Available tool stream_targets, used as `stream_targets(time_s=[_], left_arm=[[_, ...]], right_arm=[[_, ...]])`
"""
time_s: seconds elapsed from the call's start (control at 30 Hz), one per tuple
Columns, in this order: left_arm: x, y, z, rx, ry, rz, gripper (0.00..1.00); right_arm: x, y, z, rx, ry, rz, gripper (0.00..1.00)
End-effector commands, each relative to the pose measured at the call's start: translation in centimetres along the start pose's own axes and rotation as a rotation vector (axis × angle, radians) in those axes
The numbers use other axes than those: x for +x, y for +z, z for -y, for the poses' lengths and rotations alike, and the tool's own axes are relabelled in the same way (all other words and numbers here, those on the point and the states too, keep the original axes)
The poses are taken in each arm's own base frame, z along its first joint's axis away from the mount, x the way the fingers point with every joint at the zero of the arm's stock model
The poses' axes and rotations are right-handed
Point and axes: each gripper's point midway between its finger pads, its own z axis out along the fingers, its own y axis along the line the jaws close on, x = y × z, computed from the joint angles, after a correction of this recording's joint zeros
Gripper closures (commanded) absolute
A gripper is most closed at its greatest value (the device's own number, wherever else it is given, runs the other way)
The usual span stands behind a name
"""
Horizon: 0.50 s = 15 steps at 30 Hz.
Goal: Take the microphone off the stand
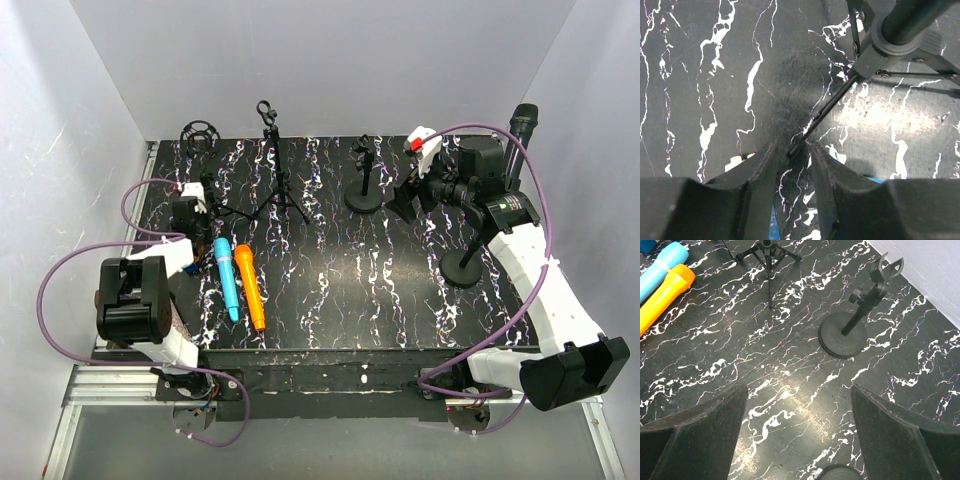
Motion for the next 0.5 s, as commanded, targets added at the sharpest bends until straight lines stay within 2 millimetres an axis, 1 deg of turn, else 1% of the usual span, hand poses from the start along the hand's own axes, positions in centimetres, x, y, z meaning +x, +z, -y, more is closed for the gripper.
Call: stream_targets(time_s=[0.0, 0.17, 0.2, 0.23, 0.27, 0.3, 0.33, 0.37, 0.4, 0.47], left_arm=[[-2.6, -2.7, -0.7, -0.017, -0.049, 0.083, 0.64], [-3.9, -5.5, -0.8, 0.009, -0.062, 0.101, 0.54], [-4.5, -6.5, -0.7, 0.024, -0.064, 0.107, 0.53], [-5.7, -7.6, -0.4, 0.053, -0.066, 0.140, 0.52], [-7.1, -9.2, 0.4, 0.115, -0.057, 0.191, 0.50], [-8.4, -10.8, 1.7, 0.206, -0.042, 0.254, 0.48], [-10.2, -13.0, 3.4, 0.319, -0.022, 0.334, 0.45], [-11.4, -15.0, 5.1, 0.436, 0.048, 0.397, 0.42], [-12.5, -16.8, 6.9, 0.540, 0.090, 0.435, 0.39], [-13.6, -19.8, 10.6, 0.755, 0.168, 0.474, 0.34]], right_arm=[[-2.1, -0.4, 0.3, 0.004, -0.018, 0.057, 0.10], [-1.8, -0.2, 0.1, -0.001, -0.009, 0.057, 0.10], [-1.6, -0.1, -0.1, -0.009, -0.004, 0.055, 0.10], [-1.6, -0.2, -0.1, -0.008, -0.001, 0.054, 0.10], [-1.6, -0.2, -0.1, -0.009, 0.000, 0.056, 0.10], [-1.5, -0.2, -0.2, -0.011, 0.002, 0.053, 0.10], [-1.3, -0.1, -0.2, -0.012, 0.004, 0.051, 0.10], [-1.2, 0.0, -0.2, -0.013, 0.006, 0.053, 0.10], [-1.2, 0.1, -0.2, -0.015, 0.009, 0.053, 0.10], [-1.3, 0.3, -0.2, -0.019, 0.016, 0.058, 0.10]])
